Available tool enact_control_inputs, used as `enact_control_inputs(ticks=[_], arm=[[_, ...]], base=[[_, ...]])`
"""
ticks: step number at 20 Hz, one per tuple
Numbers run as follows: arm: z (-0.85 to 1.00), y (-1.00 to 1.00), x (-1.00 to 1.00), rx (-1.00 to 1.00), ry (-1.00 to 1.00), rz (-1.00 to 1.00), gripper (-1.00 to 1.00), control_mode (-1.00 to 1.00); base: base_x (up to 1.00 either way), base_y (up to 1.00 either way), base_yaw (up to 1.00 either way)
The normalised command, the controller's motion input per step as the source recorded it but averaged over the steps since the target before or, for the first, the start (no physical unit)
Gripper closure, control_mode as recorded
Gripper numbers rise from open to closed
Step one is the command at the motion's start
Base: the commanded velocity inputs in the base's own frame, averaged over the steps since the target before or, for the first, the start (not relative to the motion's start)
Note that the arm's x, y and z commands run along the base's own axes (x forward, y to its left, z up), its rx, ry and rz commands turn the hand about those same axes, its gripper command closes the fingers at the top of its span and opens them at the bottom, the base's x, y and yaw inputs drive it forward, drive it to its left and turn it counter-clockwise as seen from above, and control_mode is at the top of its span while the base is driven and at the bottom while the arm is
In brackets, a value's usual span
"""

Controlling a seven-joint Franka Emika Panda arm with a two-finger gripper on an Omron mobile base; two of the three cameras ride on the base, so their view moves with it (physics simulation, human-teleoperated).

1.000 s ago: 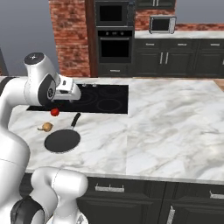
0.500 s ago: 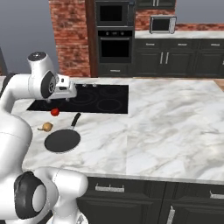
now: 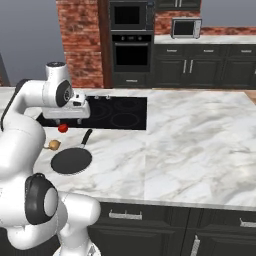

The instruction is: Place the pan on the center burner on the stove. Then place the tomato and the onion in the pan and turn on the center burner.

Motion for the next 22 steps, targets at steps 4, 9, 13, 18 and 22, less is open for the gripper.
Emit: enact_control_inputs(ticks=[4, 9, 13, 18, 22], arm=[[-0.21, 0.14, 0.0, 0.01, 0.04, -0.03, -1.0, -1.0], [-0.17, 0.08, 0.0, 0.0, -0.04, -0.06, -1.0, -1.0], [-0.38, 0.0, 0.08, 0.0, -0.06, -0.06, -1.0, -1.0], [-0.42, 0.0, 0.18, 0.0, 0.0, -0.06, -1.0, -1.0], [-0.24, 0.0, 0.33, 0.02, 0.0, -0.06, -1.0, -1.0]], base=[[0.0, 0.0, 0.0], [0.0, 0.0, 0.0], [0.0, 0.0, 0.0], [0.0, 0.0, 0.0], [0.0, 0.0, 0.0]])
